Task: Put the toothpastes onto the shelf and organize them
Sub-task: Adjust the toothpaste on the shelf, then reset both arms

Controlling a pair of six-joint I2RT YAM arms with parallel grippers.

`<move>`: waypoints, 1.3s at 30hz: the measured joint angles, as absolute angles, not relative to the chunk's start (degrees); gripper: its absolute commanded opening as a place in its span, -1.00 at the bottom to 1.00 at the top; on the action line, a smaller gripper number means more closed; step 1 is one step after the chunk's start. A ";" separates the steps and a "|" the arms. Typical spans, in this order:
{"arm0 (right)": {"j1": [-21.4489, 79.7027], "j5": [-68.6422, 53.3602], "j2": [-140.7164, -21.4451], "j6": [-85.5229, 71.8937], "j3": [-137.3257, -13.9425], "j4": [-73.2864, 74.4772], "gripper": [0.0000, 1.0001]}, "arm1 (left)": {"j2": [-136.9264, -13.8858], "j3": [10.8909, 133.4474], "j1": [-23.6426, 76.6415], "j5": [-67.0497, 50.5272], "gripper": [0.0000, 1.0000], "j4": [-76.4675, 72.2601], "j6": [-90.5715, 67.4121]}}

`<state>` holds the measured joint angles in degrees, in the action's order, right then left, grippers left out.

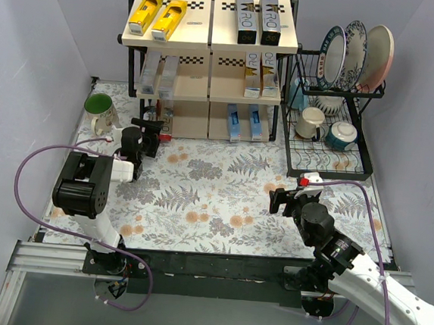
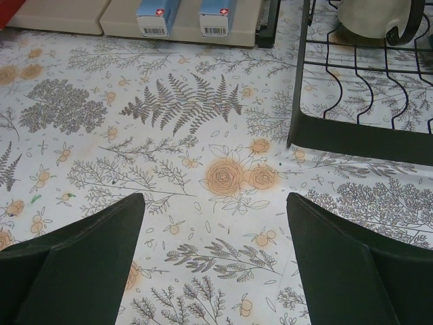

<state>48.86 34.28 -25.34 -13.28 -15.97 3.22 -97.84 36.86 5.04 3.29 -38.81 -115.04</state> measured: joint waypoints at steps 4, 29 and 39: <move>48.86 34.22 -25.02 -13.28 -15.97 3.22 0.88 | -97.14 35.79 4.95 2.92 0.80 -36.86 -115.07; 48.86 43.53 -21.63 -12.32 -29.06 12.58 0.90 | -43.22 51.24 5.17 16.03 0.96 9.45 -75.09; 48.86 52.73 -20.34 -5.89 -34.22 13.56 0.90 | -28.21 63.48 8.12 21.93 0.96 20.69 -59.64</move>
<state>48.86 52.73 -20.34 -5.89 -34.22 13.56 -28.21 63.48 8.12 21.93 20.69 -59.64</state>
